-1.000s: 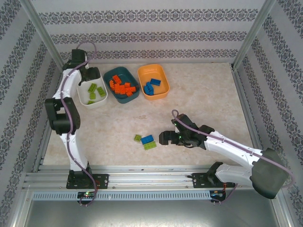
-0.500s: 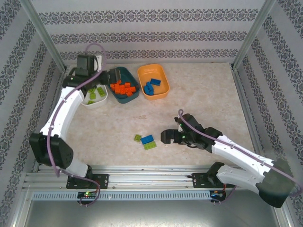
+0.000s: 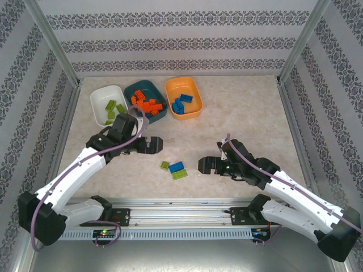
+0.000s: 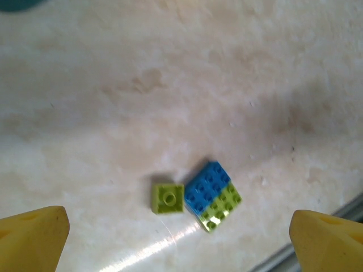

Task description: Sort the legos into containers by color

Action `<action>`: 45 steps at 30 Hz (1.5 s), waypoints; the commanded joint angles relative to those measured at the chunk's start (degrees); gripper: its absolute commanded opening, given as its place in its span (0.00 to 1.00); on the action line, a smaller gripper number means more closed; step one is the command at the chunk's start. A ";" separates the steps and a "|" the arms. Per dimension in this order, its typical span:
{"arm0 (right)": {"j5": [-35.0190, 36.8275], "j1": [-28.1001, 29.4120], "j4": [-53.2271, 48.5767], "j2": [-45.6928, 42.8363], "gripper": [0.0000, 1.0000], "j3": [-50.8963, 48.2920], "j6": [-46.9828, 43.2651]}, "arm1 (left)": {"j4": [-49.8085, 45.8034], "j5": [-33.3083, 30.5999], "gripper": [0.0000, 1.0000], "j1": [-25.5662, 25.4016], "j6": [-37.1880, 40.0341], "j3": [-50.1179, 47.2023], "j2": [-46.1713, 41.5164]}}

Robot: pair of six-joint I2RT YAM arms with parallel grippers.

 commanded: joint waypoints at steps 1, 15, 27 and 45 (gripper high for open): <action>-0.35 1.28 -3.71 -0.32 0.98 -0.74 1.68 | 3.57 -2.46 1.00 -4.20 -4.54 -2.13 -2.20; 1.69 6.77 -1.03 8.13 0.94 -3.18 1.30 | 12.85 0.31 1.00 -5.11 -13.03 -14.06 -0.70; 5.84 13.41 2.22 23.78 0.90 5.30 -2.30 | 11.92 -1.67 1.00 -3.80 -19.56 -19.33 -3.88; 10.35 19.06 -3.12 54.72 0.89 31.20 -7.79 | 6.40 3.86 1.00 5.70 -16.68 -20.93 -10.79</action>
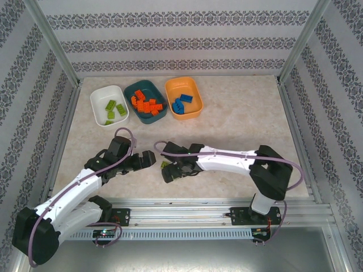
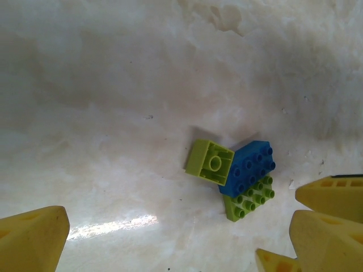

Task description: Sort the legos into containers by color

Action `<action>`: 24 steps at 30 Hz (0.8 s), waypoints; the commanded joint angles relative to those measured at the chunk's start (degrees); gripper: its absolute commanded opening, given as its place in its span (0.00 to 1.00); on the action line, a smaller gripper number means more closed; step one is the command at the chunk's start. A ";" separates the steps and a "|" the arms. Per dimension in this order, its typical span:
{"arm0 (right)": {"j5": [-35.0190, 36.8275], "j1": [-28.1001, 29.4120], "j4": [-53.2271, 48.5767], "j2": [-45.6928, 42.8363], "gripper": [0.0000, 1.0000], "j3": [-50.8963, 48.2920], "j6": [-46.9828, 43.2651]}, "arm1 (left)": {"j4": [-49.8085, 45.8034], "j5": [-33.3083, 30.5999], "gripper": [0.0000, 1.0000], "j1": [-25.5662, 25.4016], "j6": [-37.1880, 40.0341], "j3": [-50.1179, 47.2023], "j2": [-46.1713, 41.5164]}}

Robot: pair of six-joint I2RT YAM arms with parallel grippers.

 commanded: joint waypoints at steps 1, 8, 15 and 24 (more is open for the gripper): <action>2.66 0.70 -3.72 4.32 0.89 4.38 -2.04 | -2.67 3.89 1.00 2.27 1.99 0.75 -0.28; 5.44 0.67 -6.99 10.46 0.87 10.59 -2.57 | -3.51 8.99 1.00 7.26 4.58 1.20 -0.50; 8.59 0.23 -10.55 12.90 0.86 13.23 -1.83 | -2.39 12.38 1.00 10.18 5.83 0.38 0.58; 10.37 -2.54 -11.44 13.13 0.86 13.50 -4.58 | -0.92 14.52 1.00 11.80 6.23 0.04 2.16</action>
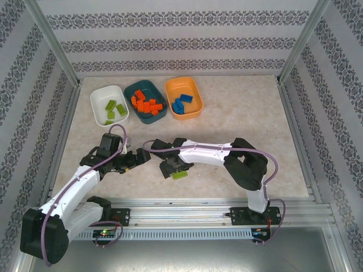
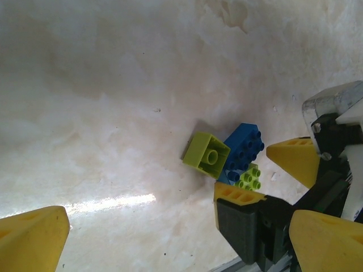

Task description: Sort the legos into containers by color

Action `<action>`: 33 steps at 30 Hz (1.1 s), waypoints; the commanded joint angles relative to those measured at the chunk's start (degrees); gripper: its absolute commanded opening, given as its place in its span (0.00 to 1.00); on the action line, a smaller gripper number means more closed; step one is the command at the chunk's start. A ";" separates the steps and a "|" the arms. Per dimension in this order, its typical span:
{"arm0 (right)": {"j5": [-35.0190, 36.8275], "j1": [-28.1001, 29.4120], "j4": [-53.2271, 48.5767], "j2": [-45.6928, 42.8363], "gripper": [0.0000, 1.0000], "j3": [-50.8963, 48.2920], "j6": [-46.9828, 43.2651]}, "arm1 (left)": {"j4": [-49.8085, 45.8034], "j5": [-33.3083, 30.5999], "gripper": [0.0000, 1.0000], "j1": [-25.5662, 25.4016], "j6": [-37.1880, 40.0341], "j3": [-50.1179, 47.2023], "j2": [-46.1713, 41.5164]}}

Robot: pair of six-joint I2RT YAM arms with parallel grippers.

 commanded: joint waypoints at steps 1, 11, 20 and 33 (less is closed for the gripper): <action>2.10 -1.84 -1.38 0.60 0.86 1.25 -2.27 | 0.46 1.86 1.00 0.82 1.46 -0.02 0.12; -1.69 -4.06 1.26 2.13 0.78 1.17 -4.01 | -0.11 2.01 1.00 1.09 1.33 0.06 -0.09; -3.33 -4.93 3.61 1.58 0.66 -1.60 -2.37 | -0.68 1.64 1.00 1.24 1.20 0.15 -0.40; -0.23 -6.19 6.20 -7.26 0.64 -6.19 -0.18 | -0.61 1.48 1.00 1.18 1.55 0.11 -0.79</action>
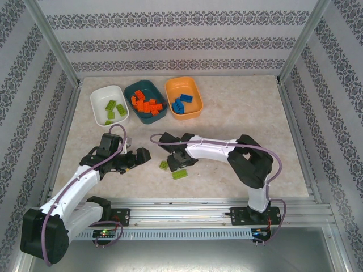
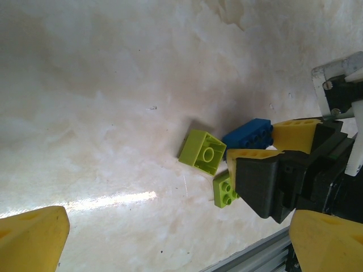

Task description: Sort the legos into containers by color

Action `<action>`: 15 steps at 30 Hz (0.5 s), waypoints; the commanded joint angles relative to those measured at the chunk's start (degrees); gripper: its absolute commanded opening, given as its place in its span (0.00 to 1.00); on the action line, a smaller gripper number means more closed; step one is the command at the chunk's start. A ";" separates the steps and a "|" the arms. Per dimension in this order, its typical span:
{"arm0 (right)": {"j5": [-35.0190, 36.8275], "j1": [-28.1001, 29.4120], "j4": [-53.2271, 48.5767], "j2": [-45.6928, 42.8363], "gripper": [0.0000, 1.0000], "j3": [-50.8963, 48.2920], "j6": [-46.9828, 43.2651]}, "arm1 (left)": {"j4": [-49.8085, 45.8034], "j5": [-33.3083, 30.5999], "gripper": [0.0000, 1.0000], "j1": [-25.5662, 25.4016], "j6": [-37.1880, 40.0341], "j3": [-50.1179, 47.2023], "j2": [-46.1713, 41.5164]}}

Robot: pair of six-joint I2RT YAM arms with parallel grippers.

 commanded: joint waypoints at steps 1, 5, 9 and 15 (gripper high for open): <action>1.85 -1.34 1.24 -5.87 0.64 -1.84 1.93 | -0.51 0.60 1.00 0.95 1.53 0.13 -0.80; -0.14 -3.19 2.80 -11.42 0.64 -3.63 2.54 | -0.59 1.60 1.00 0.94 1.53 0.66 -0.89; -3.11 -5.59 3.61 -17.26 0.64 -5.31 3.10 | -3.79 1.73 1.00 0.89 3.20 4.19 -0.62; -6.61 -10.17 4.11 -26.78 0.64 -7.72 3.73 | -10.85 1.05 1.00 1.11 11.59 12.60 1.62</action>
